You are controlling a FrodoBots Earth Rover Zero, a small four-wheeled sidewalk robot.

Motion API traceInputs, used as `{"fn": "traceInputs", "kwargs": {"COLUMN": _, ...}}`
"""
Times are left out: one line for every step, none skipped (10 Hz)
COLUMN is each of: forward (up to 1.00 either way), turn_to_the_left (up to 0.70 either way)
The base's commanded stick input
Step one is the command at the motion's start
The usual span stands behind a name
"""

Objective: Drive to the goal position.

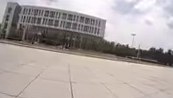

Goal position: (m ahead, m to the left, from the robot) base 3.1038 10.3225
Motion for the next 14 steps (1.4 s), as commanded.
{"fn": "traceInputs", "kwargs": {"forward": 1.0, "turn_to_the_left": 0.4}}
{"fn": "traceInputs", "kwargs": {"forward": 1.0, "turn_to_the_left": 0.4}}
{"fn": "traceInputs", "kwargs": {"forward": 1.0, "turn_to_the_left": 0.4}}
{"fn": "traceInputs", "kwargs": {"forward": 1.0, "turn_to_the_left": 0.4}}
{"fn": "traceInputs", "kwargs": {"forward": 1.0, "turn_to_the_left": 0.4}}
{"fn": "traceInputs", "kwargs": {"forward": 1.0, "turn_to_the_left": 0.4}}
{"fn": "traceInputs", "kwargs": {"forward": 1.0, "turn_to_the_left": 0.4}}
{"fn": "traceInputs", "kwargs": {"forward": 1.0, "turn_to_the_left": 0.4}}
{"fn": "traceInputs", "kwargs": {"forward": 1.0, "turn_to_the_left": 0.4}}
{"fn": "traceInputs", "kwargs": {"forward": 1.0, "turn_to_the_left": 0.4}}
{"fn": "traceInputs", "kwargs": {"forward": 1.0, "turn_to_the_left": 0.4}}
{"fn": "traceInputs", "kwargs": {"forward": 1.0, "turn_to_the_left": 0.4}}
{"fn": "traceInputs", "kwargs": {"forward": 1.0, "turn_to_the_left": 0.4}}
{"fn": "traceInputs", "kwargs": {"forward": 1.0, "turn_to_the_left": 0.4}}
